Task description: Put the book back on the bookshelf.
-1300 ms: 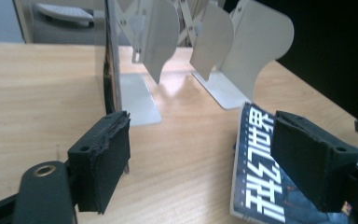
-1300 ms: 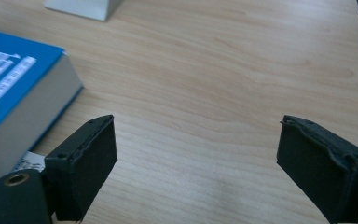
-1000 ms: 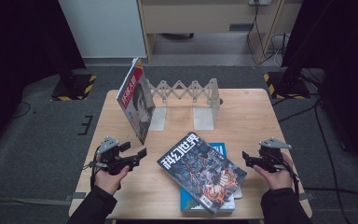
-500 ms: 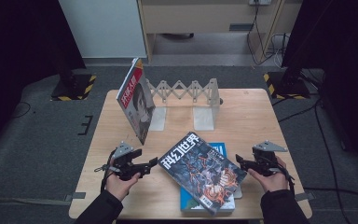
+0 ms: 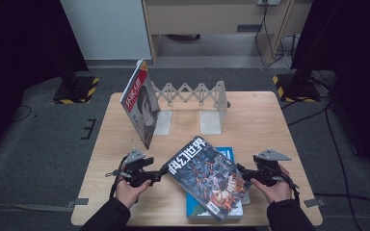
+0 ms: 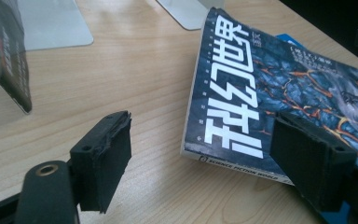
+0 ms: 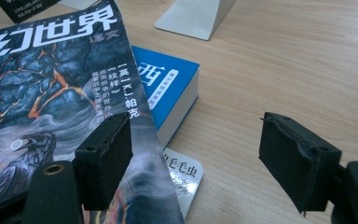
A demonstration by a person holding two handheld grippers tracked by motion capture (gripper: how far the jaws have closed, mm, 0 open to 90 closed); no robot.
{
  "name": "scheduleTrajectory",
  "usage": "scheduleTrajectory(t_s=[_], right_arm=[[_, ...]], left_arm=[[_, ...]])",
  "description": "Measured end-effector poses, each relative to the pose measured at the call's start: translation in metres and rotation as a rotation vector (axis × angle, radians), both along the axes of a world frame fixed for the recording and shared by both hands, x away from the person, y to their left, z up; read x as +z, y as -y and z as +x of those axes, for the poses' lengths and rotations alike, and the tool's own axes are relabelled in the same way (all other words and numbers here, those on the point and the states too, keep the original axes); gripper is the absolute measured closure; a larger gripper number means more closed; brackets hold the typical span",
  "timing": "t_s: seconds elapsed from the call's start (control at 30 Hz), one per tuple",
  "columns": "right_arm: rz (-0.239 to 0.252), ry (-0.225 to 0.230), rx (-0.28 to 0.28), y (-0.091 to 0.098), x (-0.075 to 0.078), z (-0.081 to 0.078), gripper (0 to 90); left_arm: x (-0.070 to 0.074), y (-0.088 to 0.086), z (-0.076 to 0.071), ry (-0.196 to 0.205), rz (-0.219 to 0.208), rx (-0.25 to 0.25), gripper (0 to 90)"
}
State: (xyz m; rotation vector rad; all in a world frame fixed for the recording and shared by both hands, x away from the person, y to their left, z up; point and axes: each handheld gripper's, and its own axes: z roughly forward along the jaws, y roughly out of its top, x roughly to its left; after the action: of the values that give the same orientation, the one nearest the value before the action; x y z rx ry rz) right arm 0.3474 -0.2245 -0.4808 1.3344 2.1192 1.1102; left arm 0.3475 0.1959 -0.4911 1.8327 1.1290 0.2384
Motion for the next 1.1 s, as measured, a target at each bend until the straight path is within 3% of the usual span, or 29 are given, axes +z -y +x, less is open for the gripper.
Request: scheduleTrajectory(t_s=[0.5,1.1], right_arm=[[0.004,-0.036,0.042,-0.011,-0.005,-0.004,29.4],[0.006,-0.041,0.074,-0.025,-0.011,-0.004,30.1]], left_arm=[[-0.017,0.012,0.01,-0.059,0.012,-0.023,20.5],[-0.031,0.02,0.024,-0.145,-0.109,-0.095,17.0]])
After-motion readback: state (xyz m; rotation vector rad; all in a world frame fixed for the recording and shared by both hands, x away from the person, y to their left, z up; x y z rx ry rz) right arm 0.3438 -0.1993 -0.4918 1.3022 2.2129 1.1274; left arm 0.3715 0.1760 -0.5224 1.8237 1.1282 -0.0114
